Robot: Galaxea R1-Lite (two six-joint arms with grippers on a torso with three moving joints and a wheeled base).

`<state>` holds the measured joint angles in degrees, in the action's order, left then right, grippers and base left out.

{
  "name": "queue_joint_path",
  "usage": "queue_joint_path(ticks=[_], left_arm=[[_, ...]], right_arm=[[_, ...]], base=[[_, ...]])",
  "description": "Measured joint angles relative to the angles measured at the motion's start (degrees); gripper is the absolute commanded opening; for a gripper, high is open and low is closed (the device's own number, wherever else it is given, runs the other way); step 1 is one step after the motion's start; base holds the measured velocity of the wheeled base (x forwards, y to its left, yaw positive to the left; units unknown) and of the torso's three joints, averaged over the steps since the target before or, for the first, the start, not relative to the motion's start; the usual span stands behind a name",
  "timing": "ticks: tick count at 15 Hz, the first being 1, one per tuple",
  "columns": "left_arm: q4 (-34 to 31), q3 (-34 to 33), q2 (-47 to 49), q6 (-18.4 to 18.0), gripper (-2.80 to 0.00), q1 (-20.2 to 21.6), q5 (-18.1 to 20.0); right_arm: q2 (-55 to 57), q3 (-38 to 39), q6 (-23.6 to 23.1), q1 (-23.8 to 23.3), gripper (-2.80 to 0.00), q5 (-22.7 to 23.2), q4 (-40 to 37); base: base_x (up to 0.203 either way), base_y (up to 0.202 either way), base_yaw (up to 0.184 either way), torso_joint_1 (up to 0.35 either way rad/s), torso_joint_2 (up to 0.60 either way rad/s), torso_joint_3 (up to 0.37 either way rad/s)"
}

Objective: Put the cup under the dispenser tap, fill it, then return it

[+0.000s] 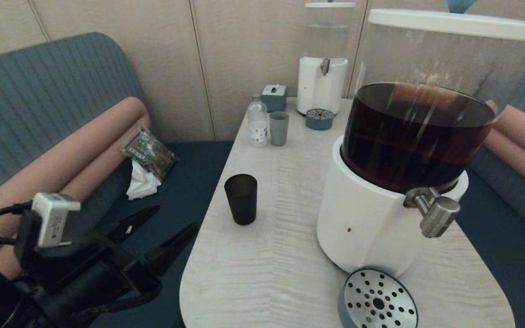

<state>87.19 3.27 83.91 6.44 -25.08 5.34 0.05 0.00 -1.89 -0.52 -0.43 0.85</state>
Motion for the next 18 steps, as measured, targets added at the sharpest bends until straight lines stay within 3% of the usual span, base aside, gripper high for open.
queue_joint_path(ticks=[3,8,14,18], left_arm=[[0.00,-0.63,-4.50,0.15,-2.80,2.67,0.00],[-0.38,0.69,-13.51,0.23,-2.80,10.61,1.89],[-16.91,2.77,-33.48,0.28,-2.80,23.57,11.45],[-27.45,2.44,-48.65,0.38,-2.80,28.16,15.66]], right_arm=[[0.00,0.00,-0.01,0.00,-2.80,-0.01,0.00],[0.00,0.00,-0.01,0.00,-2.80,-0.01,0.00],[0.00,0.00,-0.01,0.00,-2.80,-0.01,0.00],[0.00,0.00,0.00,0.00,-2.80,0.01,0.00]], base=[[0.000,0.000,0.000,0.000,0.00,0.000],[0.000,0.000,0.000,0.000,0.00,0.000],[0.000,0.000,0.000,0.000,0.00,0.000],[0.000,0.000,0.000,0.000,0.00,0.000]])
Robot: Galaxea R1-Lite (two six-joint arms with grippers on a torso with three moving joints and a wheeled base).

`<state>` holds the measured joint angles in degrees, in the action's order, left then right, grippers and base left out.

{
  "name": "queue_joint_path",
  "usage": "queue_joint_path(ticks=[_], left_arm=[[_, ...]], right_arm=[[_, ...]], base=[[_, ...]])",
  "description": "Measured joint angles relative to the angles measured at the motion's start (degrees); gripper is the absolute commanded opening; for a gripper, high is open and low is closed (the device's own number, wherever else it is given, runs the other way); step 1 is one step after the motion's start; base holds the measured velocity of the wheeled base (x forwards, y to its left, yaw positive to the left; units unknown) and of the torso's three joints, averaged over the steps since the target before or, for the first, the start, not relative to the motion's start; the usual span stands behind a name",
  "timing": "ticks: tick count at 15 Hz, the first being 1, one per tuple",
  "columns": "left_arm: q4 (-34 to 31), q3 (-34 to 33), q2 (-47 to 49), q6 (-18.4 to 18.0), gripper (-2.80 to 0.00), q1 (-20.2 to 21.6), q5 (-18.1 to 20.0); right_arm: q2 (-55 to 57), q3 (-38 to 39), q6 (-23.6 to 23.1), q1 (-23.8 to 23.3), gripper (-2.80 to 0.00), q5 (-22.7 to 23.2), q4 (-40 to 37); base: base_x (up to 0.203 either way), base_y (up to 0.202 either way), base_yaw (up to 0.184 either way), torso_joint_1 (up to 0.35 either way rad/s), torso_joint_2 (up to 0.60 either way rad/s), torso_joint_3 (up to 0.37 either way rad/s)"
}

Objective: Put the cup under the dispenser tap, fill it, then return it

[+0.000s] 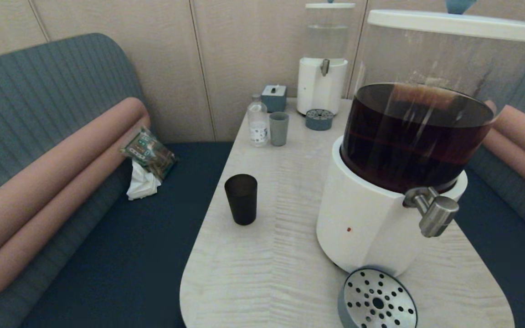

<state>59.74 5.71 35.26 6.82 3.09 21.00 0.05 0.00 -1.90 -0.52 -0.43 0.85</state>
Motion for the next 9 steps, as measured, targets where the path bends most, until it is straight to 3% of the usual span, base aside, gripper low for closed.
queue_joint_path(ticks=[9], left_arm=[[-7.77,-2.39,-17.50,1.94,-2.80,3.91,3.60]], right_arm=[[0.00,0.00,-0.01,0.00,-2.80,0.01,0.01]], base=[[0.000,0.000,0.000,0.000,0.00,0.000]])
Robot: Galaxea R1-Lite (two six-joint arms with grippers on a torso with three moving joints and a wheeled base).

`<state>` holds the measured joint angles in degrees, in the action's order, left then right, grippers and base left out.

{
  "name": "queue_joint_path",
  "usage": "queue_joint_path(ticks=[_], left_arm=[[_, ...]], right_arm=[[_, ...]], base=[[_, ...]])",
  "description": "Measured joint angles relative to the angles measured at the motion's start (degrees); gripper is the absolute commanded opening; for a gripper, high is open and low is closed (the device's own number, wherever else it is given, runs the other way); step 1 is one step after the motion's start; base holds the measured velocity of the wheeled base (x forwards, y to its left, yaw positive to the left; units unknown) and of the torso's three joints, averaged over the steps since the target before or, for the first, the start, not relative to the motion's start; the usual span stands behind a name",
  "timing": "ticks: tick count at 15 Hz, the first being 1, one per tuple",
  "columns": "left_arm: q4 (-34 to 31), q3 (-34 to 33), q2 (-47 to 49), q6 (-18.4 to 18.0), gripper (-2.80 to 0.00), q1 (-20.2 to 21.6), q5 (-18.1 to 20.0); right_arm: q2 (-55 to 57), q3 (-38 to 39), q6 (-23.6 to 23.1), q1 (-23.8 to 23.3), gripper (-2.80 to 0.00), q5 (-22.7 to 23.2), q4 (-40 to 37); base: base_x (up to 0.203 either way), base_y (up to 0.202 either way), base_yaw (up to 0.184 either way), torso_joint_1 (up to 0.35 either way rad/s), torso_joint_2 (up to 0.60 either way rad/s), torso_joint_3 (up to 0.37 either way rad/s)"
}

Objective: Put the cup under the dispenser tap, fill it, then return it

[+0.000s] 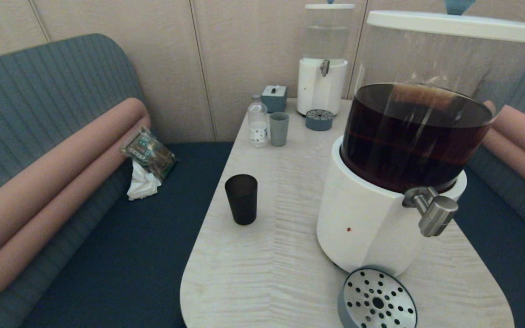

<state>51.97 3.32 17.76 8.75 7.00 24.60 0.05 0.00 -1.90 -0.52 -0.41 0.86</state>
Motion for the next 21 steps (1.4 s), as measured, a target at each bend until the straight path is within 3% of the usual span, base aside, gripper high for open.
queue_joint_path(ticks=[14,19,21], left_arm=[[-2.91,-3.01,-9.52,-0.84,-2.80,-5.43,-3.36],[-13.86,-3.29,-16.59,-2.70,-2.80,-5.92,-5.89],[-20.56,-3.32,-17.31,-6.08,-2.80,-5.95,-8.67]], right_arm=[[0.00,0.00,0.01,0.00,-2.80,-0.02,-0.01],[0.00,0.00,0.01,0.00,-2.80,-0.02,-0.01],[0.00,0.00,0.01,0.00,-2.80,0.00,-0.01]], base=[[0.000,0.000,0.000,0.000,0.00,0.000],[0.000,0.000,0.000,0.000,0.00,0.000],[0.000,0.000,0.000,0.000,0.00,0.000]])
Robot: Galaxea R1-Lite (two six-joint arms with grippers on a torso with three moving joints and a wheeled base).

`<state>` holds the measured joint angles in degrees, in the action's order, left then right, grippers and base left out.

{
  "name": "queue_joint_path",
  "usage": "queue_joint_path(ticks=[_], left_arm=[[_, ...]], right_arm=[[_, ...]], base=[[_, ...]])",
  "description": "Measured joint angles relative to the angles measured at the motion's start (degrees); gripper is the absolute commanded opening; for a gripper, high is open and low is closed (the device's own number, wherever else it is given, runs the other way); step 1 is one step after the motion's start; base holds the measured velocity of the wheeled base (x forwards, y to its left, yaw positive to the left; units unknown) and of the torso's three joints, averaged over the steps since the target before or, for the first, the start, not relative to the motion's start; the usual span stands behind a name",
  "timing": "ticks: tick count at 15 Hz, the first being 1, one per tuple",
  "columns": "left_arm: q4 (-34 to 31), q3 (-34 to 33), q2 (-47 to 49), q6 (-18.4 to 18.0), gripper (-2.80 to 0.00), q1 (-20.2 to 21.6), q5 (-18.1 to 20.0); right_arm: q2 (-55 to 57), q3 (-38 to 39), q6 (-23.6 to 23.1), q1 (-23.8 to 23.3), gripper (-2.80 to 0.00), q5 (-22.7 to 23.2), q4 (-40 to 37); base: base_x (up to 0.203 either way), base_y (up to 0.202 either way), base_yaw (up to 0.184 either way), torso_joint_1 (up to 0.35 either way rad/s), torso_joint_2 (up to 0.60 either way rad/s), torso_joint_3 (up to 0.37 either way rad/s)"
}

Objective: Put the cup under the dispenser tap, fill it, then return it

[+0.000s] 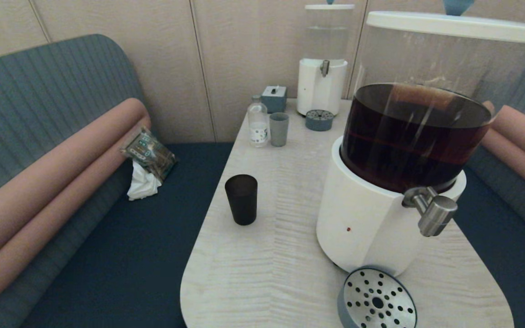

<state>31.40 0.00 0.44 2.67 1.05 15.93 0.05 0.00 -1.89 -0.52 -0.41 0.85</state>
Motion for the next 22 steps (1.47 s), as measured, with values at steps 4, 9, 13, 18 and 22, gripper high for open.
queue_joint_path(ticks=[4,9,13,18,22], left_arm=[[-17.67,0.00,-0.34,-8.97,-2.80,-0.01,-11.51],[-23.90,0.00,-0.37,-9.43,-2.80,-0.01,-13.04],[-23.49,0.00,-0.37,-9.05,-2.80,-0.01,-12.96],[-23.47,0.00,-0.37,-8.88,-2.80,-0.01,-13.04],[-23.54,0.00,-0.37,-9.45,-2.80,-0.01,-12.93]], right_arm=[[0.00,0.00,-0.01,0.00,-2.80,-0.05,0.00],[0.00,0.00,0.00,0.00,-2.80,-0.02,0.00],[0.00,0.00,0.00,0.00,-2.80,-0.01,0.00],[0.00,0.00,0.00,0.00,-2.80,0.00,0.00],[0.00,0.00,-0.31,0.00,-2.80,0.04,0.19]], base=[[0.000,0.000,0.000,0.000,0.00,0.000],[0.000,0.000,0.000,0.000,0.00,0.000],[0.000,0.000,0.000,0.000,0.00,0.000],[0.000,0.000,0.000,0.000,0.00,0.000],[0.000,0.000,0.000,0.000,0.00,0.000]])
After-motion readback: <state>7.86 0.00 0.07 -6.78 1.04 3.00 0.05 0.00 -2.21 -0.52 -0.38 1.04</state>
